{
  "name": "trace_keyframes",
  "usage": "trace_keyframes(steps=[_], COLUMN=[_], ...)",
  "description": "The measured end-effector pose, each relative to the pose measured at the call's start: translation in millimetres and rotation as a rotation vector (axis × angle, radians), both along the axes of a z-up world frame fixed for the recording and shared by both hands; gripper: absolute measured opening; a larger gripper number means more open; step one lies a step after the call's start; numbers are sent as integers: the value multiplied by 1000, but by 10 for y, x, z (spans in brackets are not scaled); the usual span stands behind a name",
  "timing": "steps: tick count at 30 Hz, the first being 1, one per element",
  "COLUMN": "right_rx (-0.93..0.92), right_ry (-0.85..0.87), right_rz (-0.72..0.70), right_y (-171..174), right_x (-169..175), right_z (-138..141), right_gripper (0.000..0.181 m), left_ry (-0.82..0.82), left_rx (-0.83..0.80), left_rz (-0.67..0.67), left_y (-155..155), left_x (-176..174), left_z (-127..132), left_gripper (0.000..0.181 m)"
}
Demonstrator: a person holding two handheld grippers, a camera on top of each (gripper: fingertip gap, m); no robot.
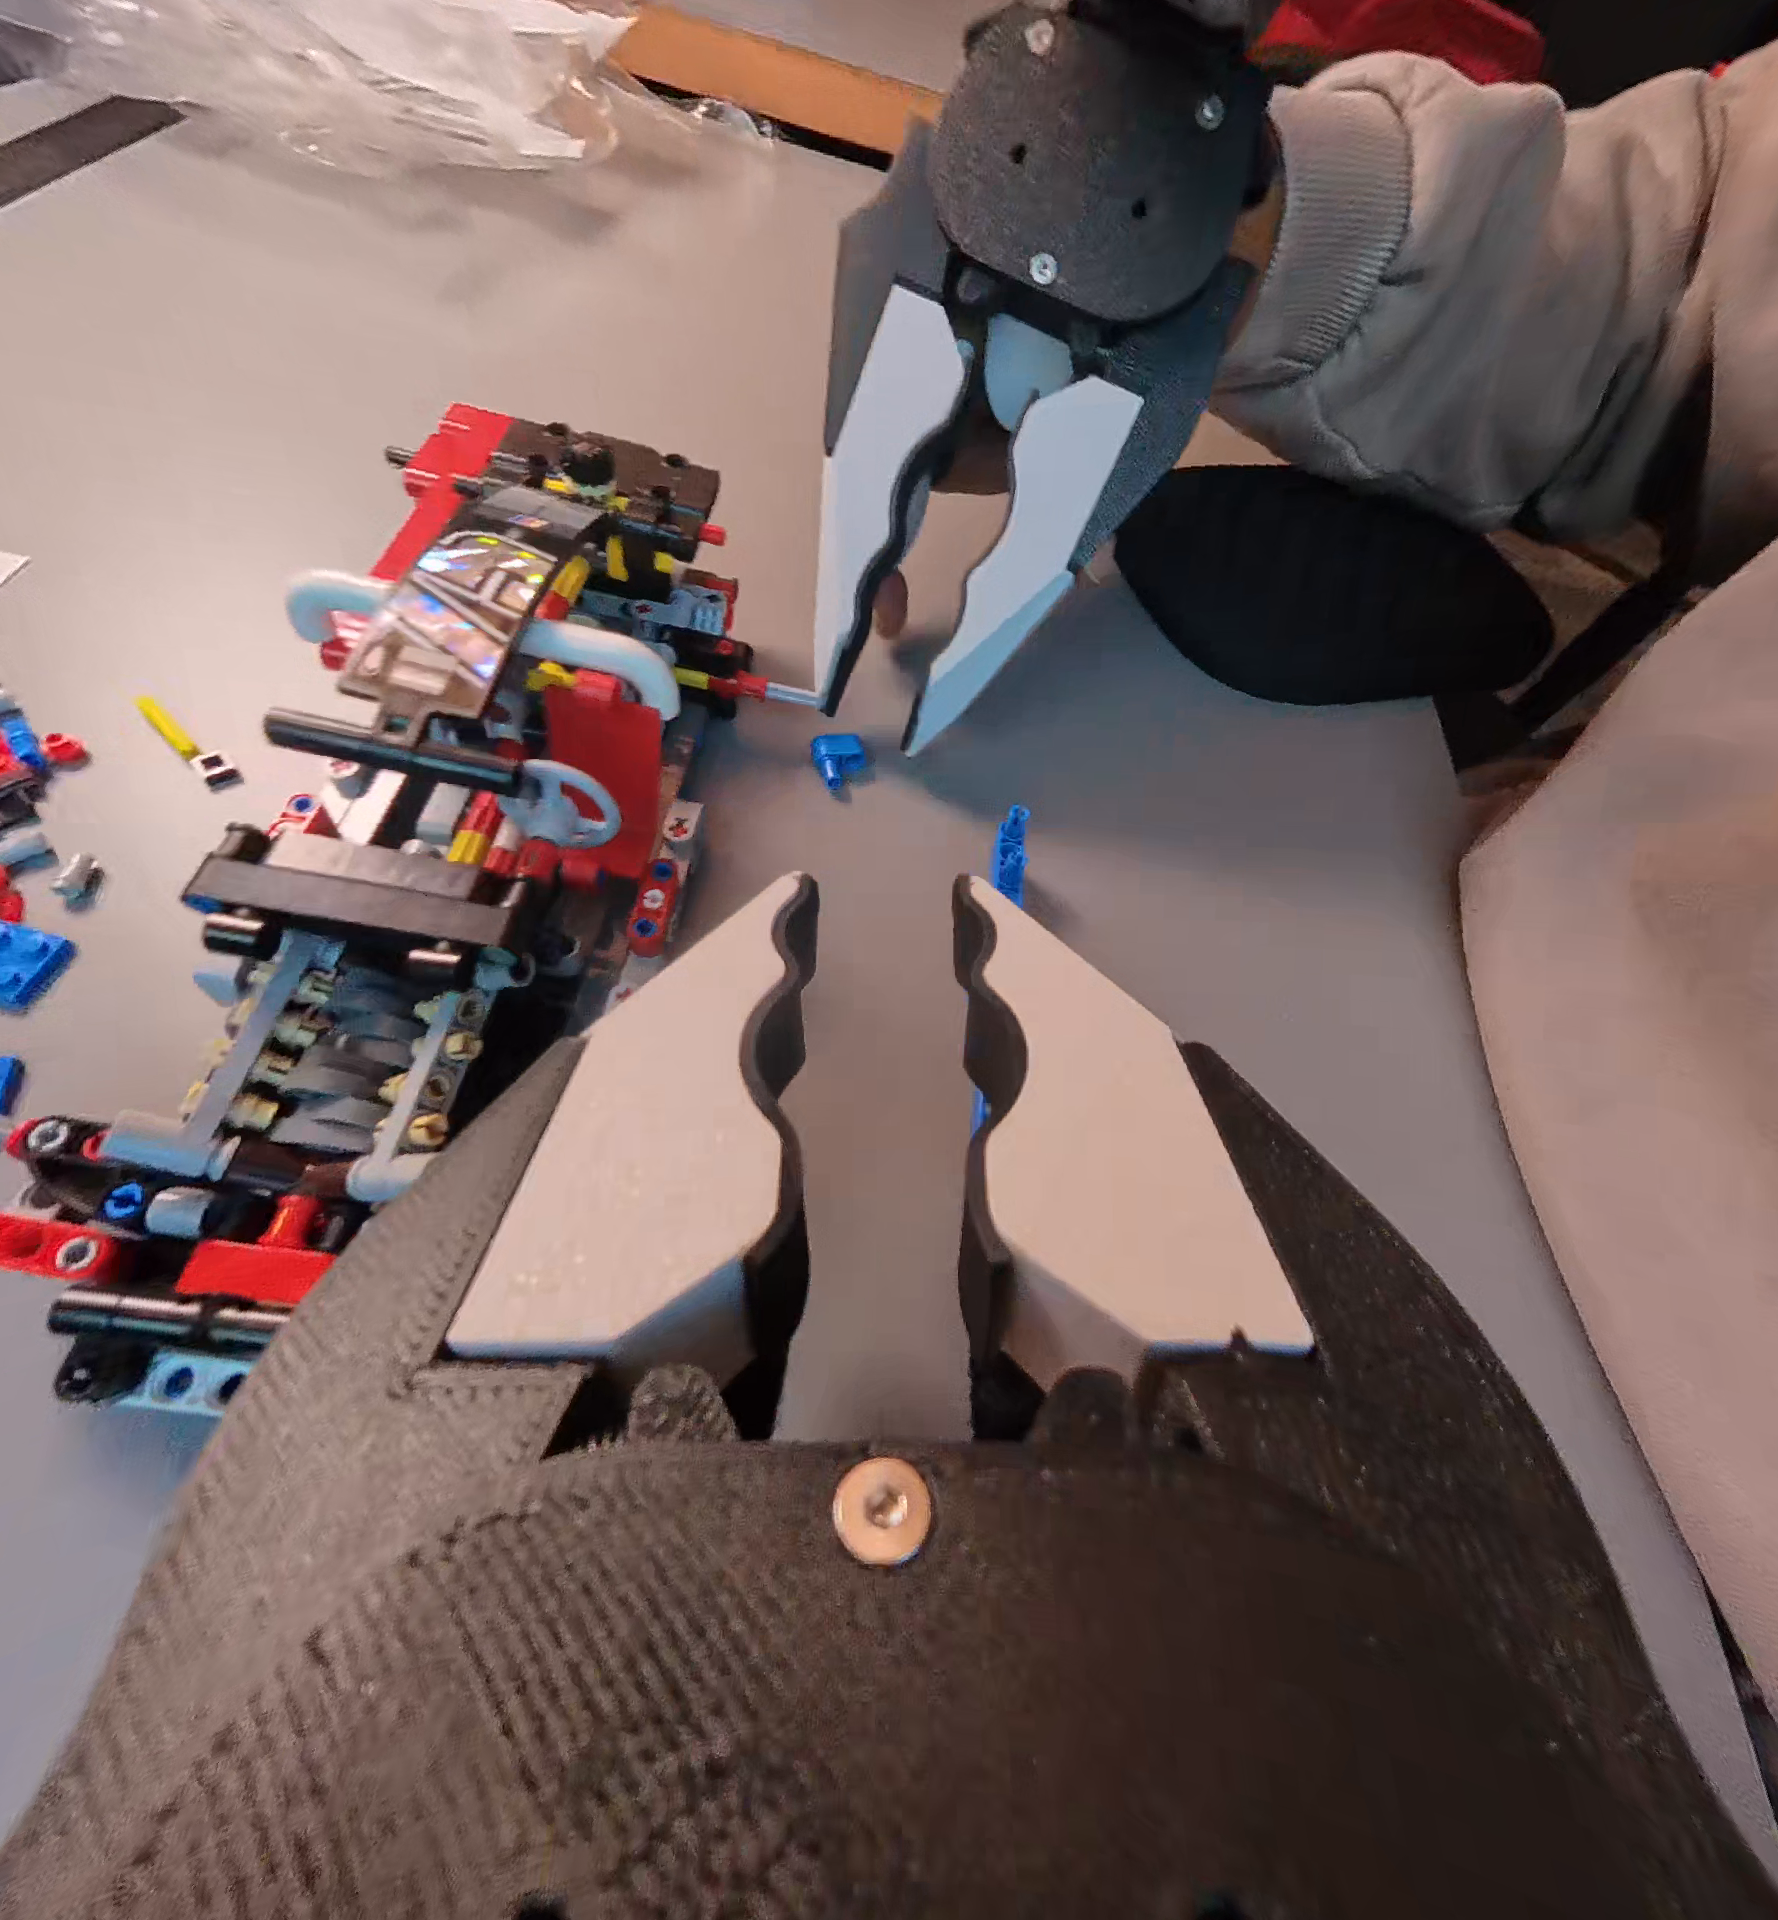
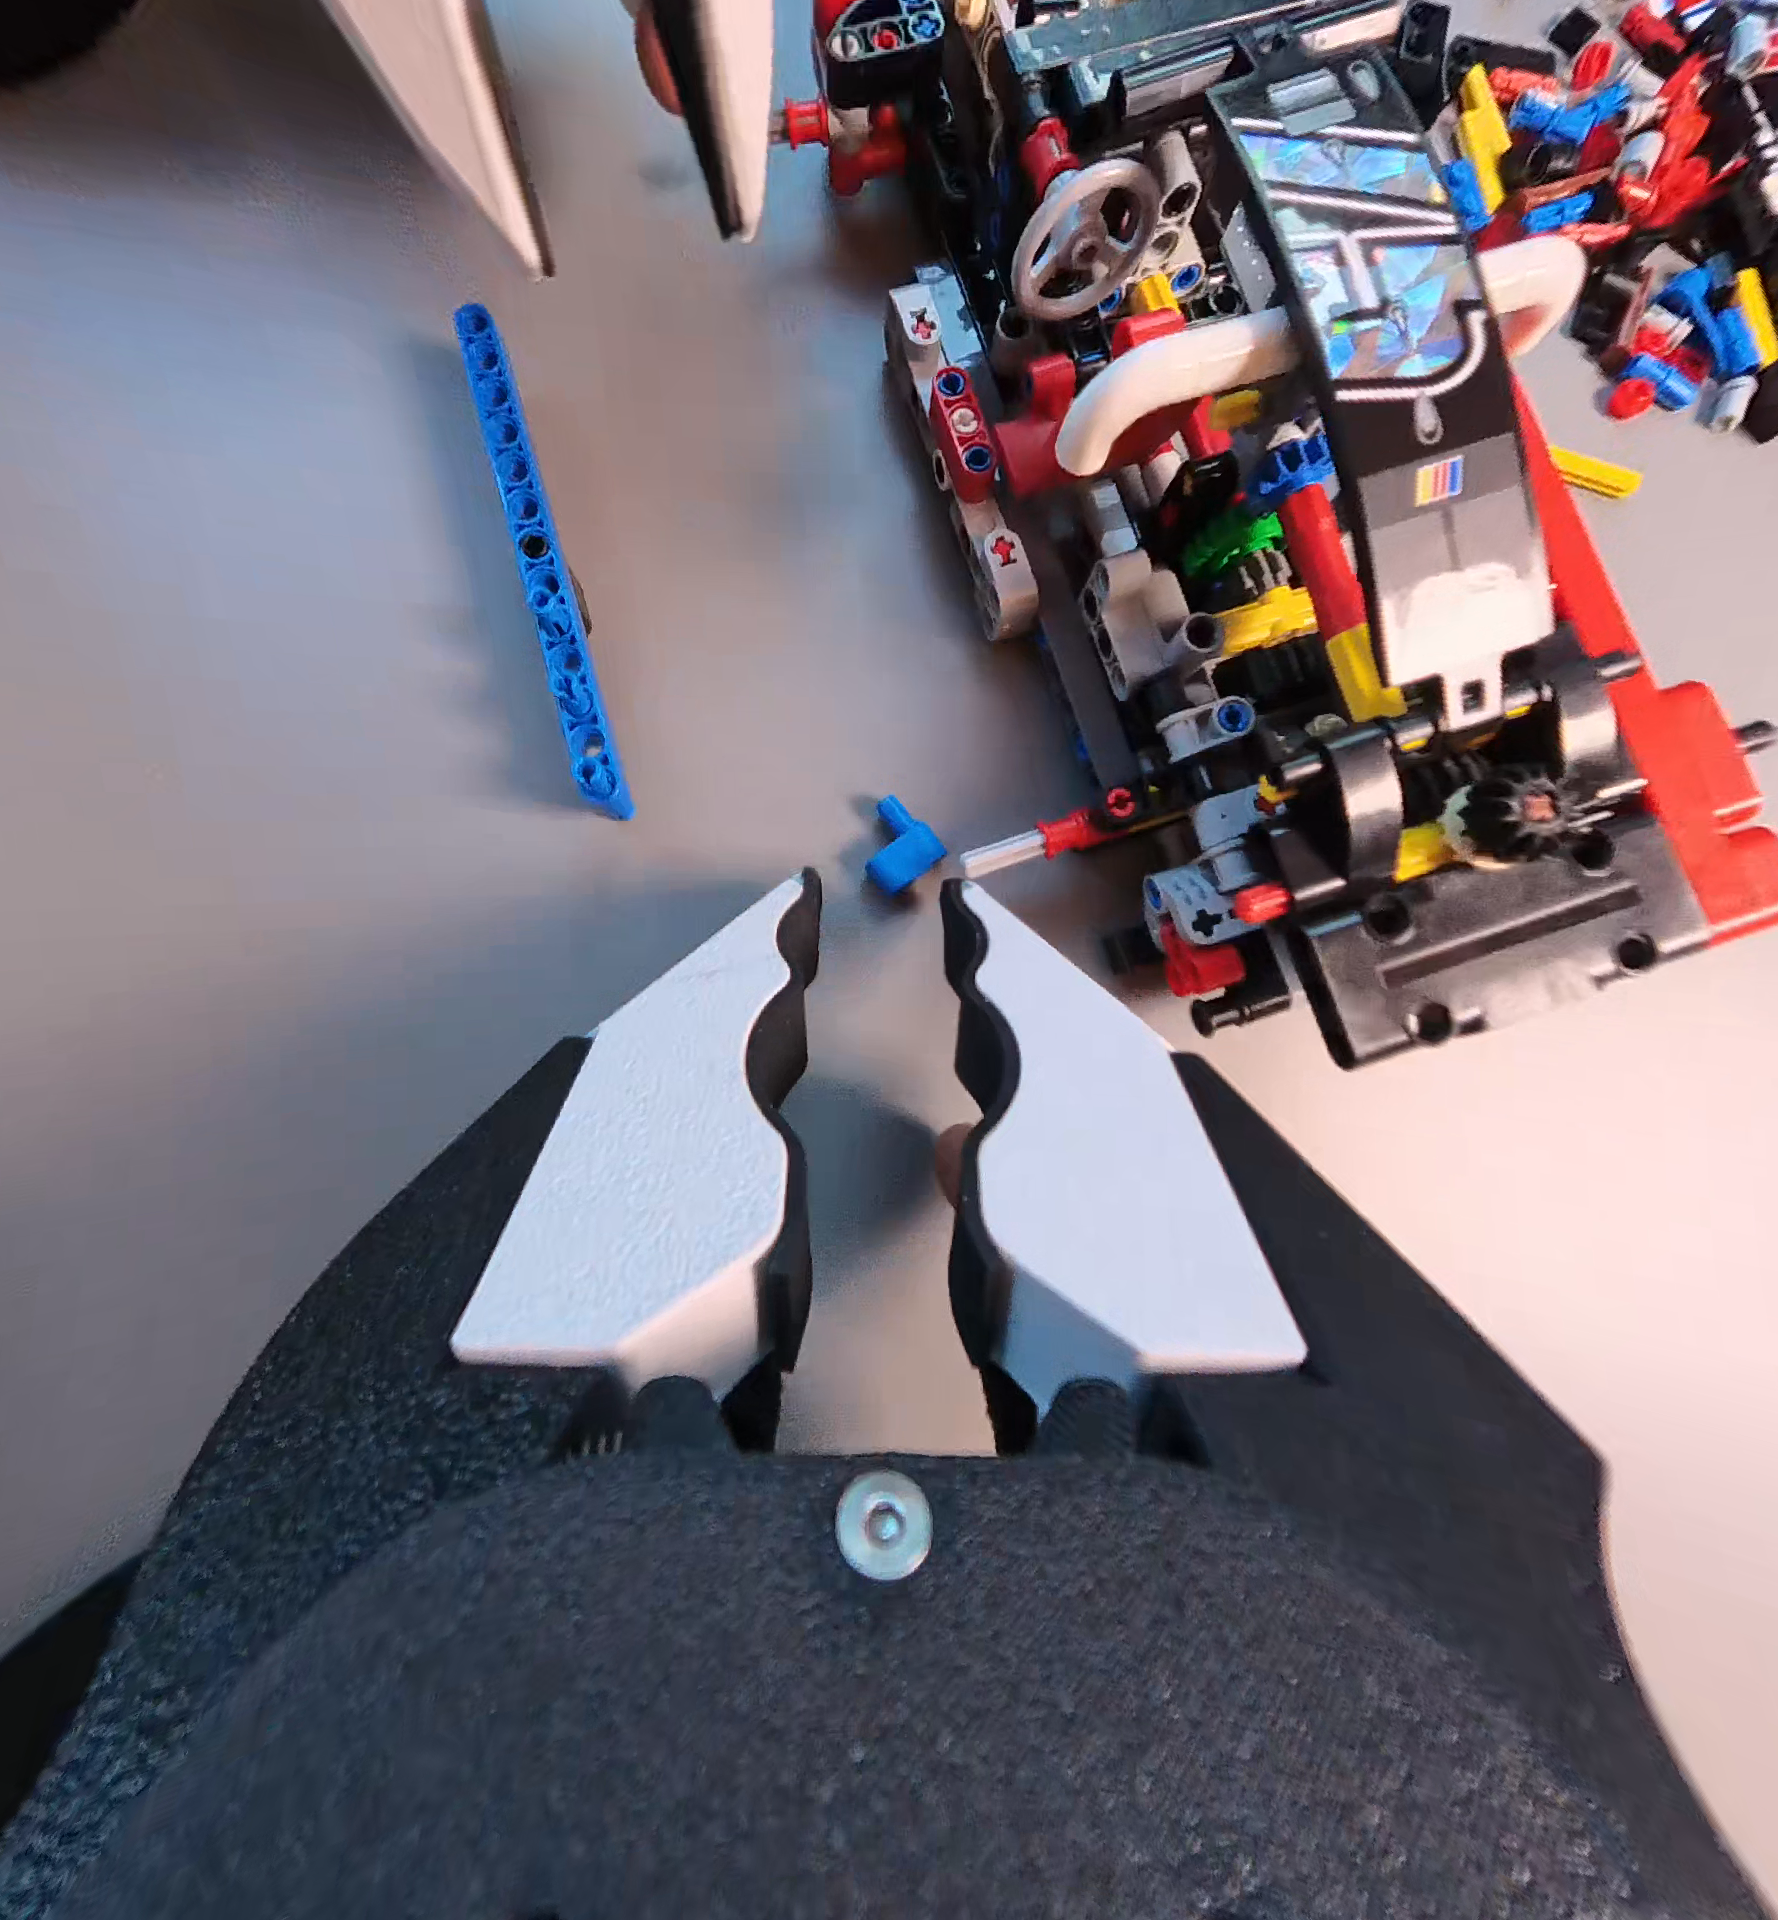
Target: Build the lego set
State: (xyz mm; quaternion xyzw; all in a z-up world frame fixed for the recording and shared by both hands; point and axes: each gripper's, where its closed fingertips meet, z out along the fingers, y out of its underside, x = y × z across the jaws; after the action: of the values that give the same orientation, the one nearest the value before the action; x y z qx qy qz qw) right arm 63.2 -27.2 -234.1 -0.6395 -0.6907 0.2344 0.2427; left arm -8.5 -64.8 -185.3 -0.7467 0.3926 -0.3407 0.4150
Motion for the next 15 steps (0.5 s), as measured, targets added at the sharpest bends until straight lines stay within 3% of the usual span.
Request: trace_keyframes(steps=[5,15], right_rx=[-52,31], right_ry=[-11,-75], right_rz=[-85,-56], right_y=[37,-2], right_x=[-80,-115], right_z=[-42,-71], right_gripper=[19,10], left_ry=[-79,-47], left_rx=[-18,-39], left_rz=[93,58], left_y=[144,63], left_x=[-139,-17], left_z=[100,1], left_gripper=[21,20])
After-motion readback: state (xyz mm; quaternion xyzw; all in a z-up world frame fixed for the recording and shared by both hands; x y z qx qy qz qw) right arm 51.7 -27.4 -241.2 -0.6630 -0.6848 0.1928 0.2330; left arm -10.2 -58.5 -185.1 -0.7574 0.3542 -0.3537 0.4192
